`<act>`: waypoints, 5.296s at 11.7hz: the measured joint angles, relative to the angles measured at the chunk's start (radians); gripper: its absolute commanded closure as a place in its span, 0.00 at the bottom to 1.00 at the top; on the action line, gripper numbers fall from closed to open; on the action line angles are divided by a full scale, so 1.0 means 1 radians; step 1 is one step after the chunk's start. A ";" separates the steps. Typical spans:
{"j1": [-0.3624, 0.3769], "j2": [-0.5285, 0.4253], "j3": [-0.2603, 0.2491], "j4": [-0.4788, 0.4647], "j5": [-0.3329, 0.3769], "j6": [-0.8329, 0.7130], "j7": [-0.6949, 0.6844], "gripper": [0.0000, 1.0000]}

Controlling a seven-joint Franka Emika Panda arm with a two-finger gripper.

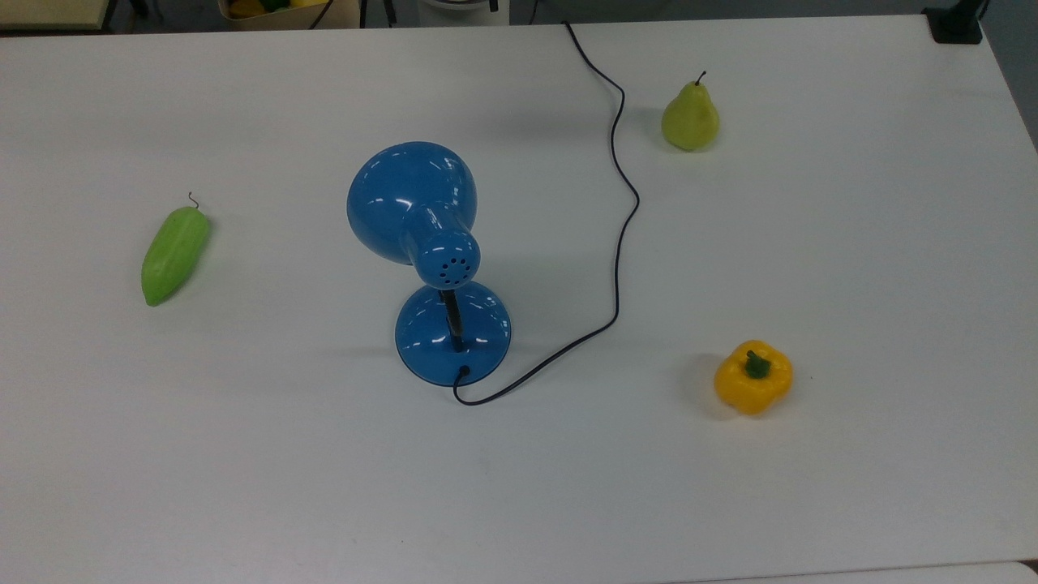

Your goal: Turn on desk lamp

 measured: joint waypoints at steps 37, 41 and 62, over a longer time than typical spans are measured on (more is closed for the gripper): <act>0.008 0.061 0.007 -0.166 0.016 0.188 0.000 1.00; 0.018 0.119 0.008 -0.262 -0.029 0.421 0.000 1.00; 0.007 0.387 0.004 -0.321 -0.030 1.021 0.018 1.00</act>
